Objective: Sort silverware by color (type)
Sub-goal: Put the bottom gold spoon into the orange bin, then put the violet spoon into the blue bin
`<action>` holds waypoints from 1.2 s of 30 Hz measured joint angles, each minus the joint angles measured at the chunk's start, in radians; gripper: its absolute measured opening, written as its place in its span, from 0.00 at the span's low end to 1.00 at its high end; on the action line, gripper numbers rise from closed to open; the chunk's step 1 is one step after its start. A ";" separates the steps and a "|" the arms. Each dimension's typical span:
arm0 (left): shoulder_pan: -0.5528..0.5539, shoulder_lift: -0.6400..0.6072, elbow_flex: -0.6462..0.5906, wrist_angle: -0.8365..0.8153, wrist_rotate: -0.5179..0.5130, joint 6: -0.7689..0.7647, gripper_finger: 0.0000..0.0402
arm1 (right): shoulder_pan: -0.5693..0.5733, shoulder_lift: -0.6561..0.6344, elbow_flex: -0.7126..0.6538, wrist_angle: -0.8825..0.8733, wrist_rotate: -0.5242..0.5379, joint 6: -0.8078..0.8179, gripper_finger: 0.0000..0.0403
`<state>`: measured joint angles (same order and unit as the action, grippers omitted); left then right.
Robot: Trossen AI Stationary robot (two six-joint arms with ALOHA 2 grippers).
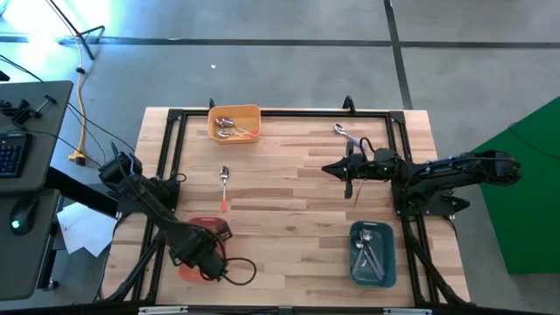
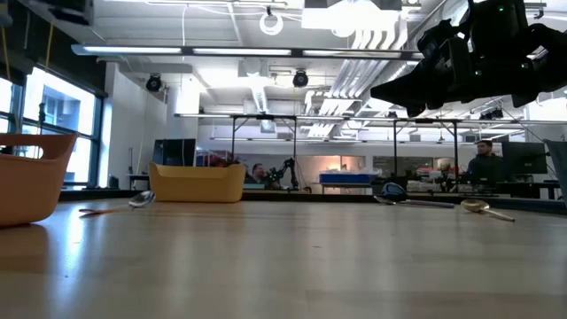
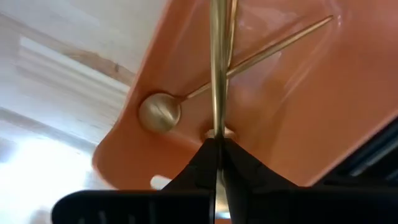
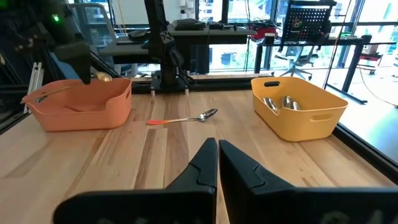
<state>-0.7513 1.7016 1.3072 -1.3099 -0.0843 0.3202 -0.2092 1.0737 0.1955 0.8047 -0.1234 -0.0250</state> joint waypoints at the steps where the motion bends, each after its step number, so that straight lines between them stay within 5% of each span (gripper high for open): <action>1: -0.004 0.000 -0.016 0.016 0.000 0.007 0.00 | 0.000 0.000 0.000 0.000 0.000 0.000 0.00; 18: -0.014 0.000 -0.181 0.161 0.046 0.101 0.01 | 0.000 0.000 0.000 -0.004 0.000 0.002 0.00; 31: -0.009 0.000 -0.176 0.153 0.038 -0.008 0.24 | 0.000 0.000 0.000 -0.015 0.000 0.018 0.00; 36: -0.014 0.000 -0.108 0.076 -0.051 -0.088 0.25 | 0.000 0.000 0.000 -0.015 0.000 0.018 0.00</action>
<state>-0.7649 1.7016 1.1992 -1.2336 -0.1355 0.2323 -0.2089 1.0737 0.1955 0.7895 -0.1234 -0.0074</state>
